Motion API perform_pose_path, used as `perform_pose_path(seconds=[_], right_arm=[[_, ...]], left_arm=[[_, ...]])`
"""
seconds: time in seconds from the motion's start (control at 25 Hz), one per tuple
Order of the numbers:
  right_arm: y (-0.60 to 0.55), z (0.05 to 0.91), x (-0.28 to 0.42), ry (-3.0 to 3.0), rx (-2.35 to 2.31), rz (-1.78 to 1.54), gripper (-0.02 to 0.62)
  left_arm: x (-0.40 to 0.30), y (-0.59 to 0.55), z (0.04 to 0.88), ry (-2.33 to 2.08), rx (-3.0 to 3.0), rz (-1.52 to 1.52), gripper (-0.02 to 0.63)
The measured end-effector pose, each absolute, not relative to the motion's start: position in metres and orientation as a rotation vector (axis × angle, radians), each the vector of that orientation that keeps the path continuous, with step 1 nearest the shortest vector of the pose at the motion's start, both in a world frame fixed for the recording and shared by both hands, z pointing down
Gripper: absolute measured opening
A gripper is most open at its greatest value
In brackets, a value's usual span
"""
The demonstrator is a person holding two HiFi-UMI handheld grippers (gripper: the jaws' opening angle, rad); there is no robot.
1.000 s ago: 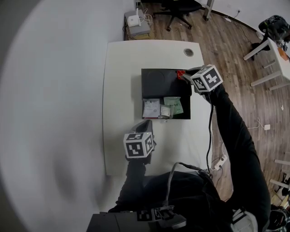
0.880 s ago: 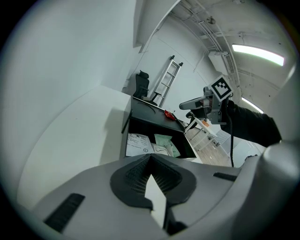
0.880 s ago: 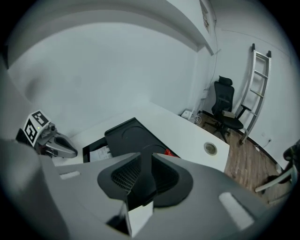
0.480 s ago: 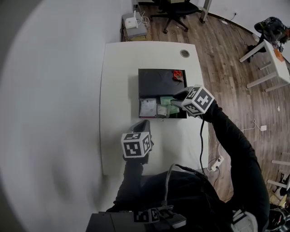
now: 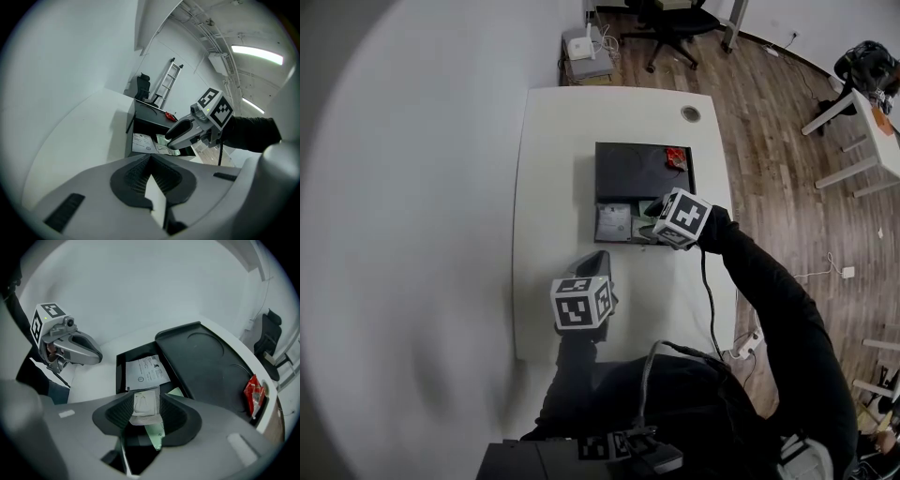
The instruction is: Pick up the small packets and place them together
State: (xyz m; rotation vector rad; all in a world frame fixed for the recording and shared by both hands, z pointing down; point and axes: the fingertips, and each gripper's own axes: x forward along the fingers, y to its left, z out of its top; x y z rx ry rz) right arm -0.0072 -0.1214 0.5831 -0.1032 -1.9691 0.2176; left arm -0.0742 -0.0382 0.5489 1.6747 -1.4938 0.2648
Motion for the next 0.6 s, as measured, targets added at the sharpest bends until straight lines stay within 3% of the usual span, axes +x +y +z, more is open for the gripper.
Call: perform_pose_path(seconds=[0.6], right_arm=[[-0.12,0.623,-0.004,-1.847,-0.089,0.136,0.164]], left_arm=[[-0.077,-0.043,0.553,-1.502,1.656,0.27,0.0]])
